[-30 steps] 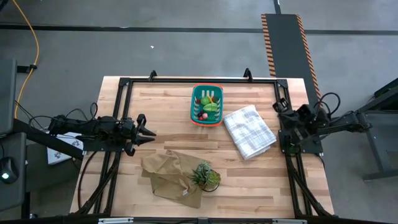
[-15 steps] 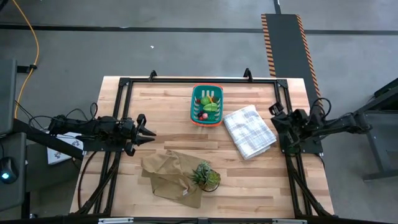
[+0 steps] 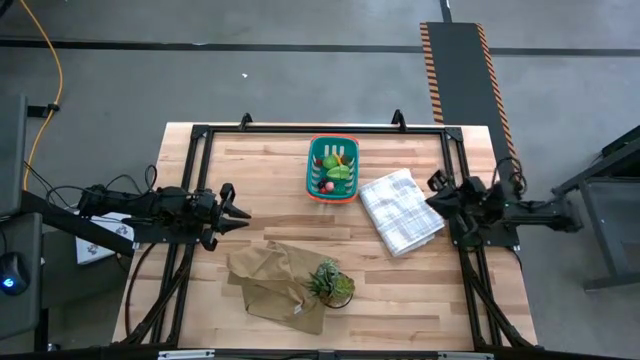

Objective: Pick and placing Produce into tupperware
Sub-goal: Return to Home Position

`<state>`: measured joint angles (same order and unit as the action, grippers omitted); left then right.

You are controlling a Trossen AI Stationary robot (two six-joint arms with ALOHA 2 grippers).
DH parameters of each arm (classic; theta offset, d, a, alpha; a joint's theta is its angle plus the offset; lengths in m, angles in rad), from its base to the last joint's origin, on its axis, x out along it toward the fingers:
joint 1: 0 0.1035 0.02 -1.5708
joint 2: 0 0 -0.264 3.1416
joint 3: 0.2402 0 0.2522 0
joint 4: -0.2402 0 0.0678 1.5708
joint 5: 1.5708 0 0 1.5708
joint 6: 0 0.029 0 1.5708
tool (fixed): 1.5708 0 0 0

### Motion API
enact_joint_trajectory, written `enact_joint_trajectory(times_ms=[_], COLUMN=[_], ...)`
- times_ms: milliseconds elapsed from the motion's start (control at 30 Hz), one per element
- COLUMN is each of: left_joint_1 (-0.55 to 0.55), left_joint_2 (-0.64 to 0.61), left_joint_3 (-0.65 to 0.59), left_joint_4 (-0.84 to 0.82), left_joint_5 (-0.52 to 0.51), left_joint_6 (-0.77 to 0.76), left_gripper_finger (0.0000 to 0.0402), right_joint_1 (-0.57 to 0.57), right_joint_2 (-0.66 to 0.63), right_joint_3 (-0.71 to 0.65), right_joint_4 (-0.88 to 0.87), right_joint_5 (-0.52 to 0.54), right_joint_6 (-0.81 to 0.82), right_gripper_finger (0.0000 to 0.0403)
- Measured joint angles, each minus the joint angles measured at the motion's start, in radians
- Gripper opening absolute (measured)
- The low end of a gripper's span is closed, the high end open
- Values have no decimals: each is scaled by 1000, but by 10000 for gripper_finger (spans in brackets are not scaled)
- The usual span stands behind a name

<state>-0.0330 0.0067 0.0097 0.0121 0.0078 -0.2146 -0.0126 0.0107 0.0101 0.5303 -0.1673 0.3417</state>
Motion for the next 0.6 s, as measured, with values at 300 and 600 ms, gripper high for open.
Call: enact_joint_trajectory(times_ms=[300, 600], left_joint_1=[0, 0], left_joint_2=[5, 5], left_joint_3=[0, 0], left_joint_4=[1, 0], left_joint_5=[0, 0], left_joint_6=[0, 0], left_gripper_finger=[83, 83], right_joint_1=[-8, -8], right_joint_2=[89, -1], right_joint_3=[6, 4], right_joint_4=[-64, -256], right_joint_5=[-8, -7], right_joint_6=[-56, -169], right_gripper_finger=[0, 0])
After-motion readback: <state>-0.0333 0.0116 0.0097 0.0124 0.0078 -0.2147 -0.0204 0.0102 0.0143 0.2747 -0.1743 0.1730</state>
